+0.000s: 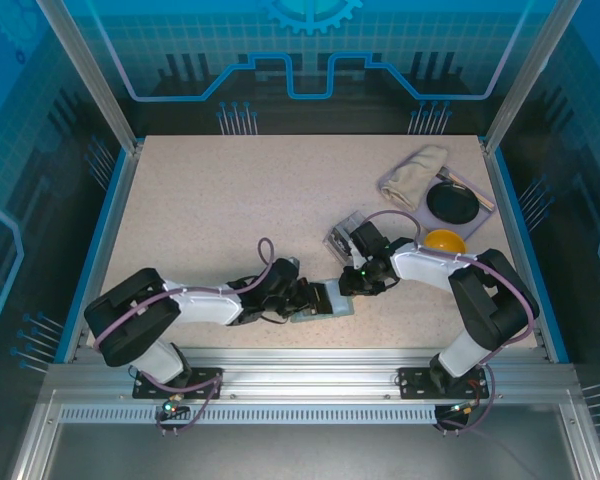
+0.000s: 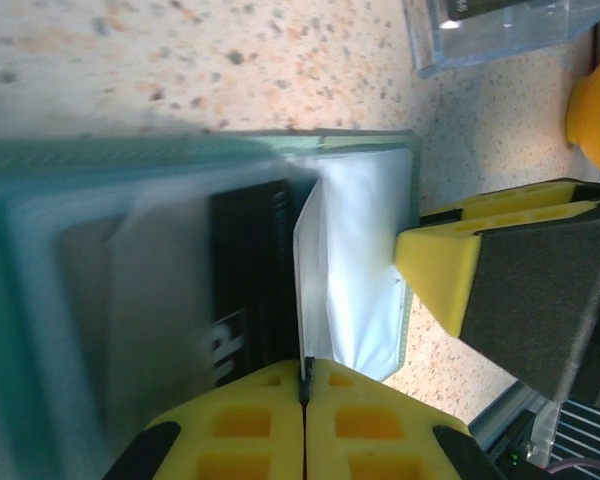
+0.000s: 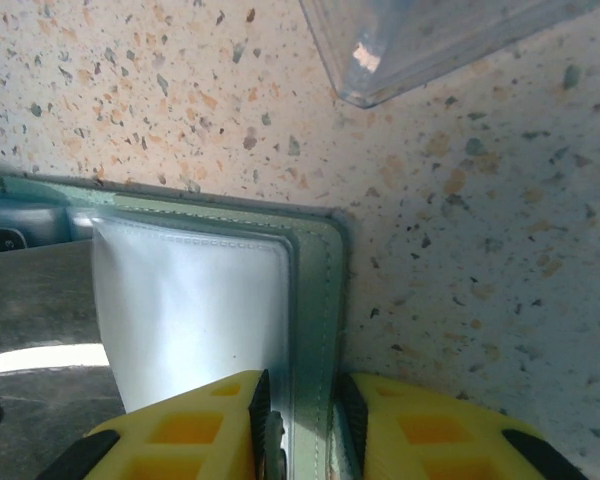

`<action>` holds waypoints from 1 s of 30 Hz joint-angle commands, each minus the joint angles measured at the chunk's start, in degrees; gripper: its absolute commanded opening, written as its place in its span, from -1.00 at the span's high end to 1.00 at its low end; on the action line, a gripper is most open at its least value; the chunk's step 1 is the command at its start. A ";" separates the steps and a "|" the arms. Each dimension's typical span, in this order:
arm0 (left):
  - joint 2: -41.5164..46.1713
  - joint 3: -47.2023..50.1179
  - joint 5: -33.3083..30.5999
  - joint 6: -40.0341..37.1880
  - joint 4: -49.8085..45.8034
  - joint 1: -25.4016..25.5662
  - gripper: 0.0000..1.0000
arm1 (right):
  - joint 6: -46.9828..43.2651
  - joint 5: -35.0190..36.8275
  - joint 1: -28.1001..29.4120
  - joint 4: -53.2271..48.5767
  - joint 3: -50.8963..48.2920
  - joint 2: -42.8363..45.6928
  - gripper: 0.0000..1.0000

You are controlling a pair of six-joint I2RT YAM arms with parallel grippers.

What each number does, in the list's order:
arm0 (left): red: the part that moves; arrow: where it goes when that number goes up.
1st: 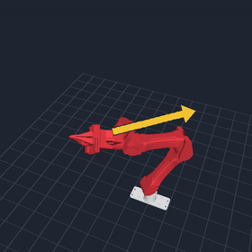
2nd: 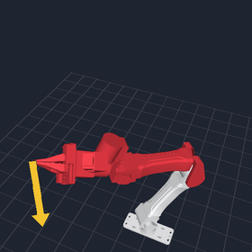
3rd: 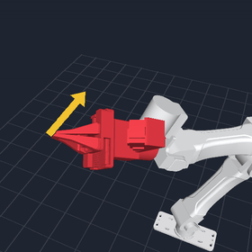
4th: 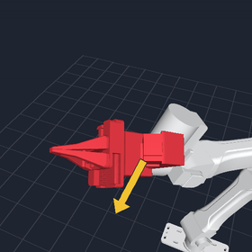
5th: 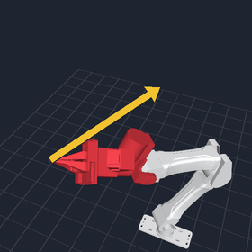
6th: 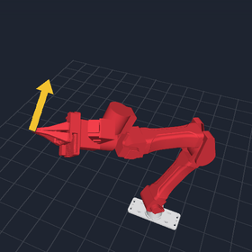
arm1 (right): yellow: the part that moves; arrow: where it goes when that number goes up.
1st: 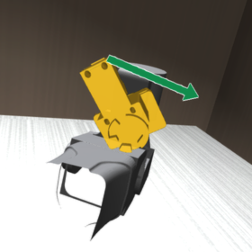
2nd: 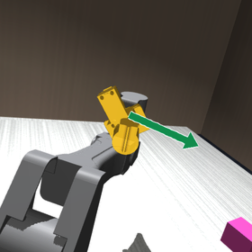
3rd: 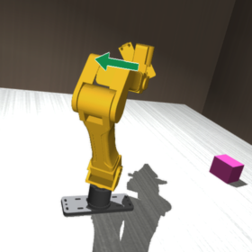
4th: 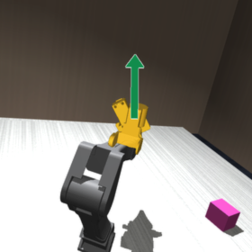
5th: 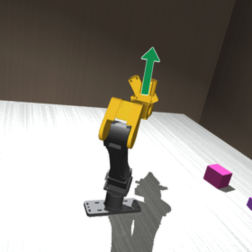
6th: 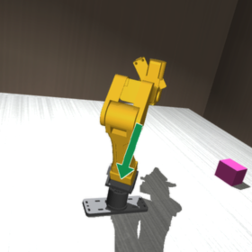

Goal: Put the credit cards into the card holder
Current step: Insert the credit card into the card slot.

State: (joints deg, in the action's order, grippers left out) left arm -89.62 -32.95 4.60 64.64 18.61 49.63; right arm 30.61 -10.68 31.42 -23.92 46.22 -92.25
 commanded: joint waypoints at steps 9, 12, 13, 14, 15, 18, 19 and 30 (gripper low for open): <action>-5.50 -3.43 3.28 -3.63 -0.87 0.49 0.83 | 0.57 -4.69 0.48 1.81 -1.85 -3.10 0.44; -5.55 -3.63 2.70 -3.29 -0.60 0.49 0.76 | 0.50 -5.04 0.48 1.77 -1.88 -3.05 0.44; -5.77 -4.13 2.84 -3.29 -0.63 0.47 0.74 | 0.53 -4.99 0.48 1.77 -1.93 -2.92 0.44; -5.98 -4.61 3.02 -3.38 -0.64 0.47 0.74 | 0.50 -5.05 0.41 1.80 -2.12 -2.87 0.44; -6.31 -5.34 3.18 -3.55 -0.74 0.47 0.72 | 0.57 -5.03 0.47 1.73 -2.18 -2.72 0.44; -7.37 -7.51 3.70 -4.25 -1.98 0.52 0.69 | 0.67 -5.10 0.31 1.86 -2.43 -2.28 0.44; -7.58 -7.98 3.75 -4.42 -2.59 0.60 0.68 | 0.81 -5.00 0.23 1.94 -2.60 -2.08 0.44; -1.48 -5.35 0.14 -3.53 -9.27 0.56 0.51 | 0.75 -4.65 -1.01 1.47 -3.02 -0.74 0.42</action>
State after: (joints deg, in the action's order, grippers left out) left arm -93.32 -39.16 6.22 61.93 12.62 49.69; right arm 30.68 -12.47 30.22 -22.72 45.19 -91.70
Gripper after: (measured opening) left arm 0.250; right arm 0.287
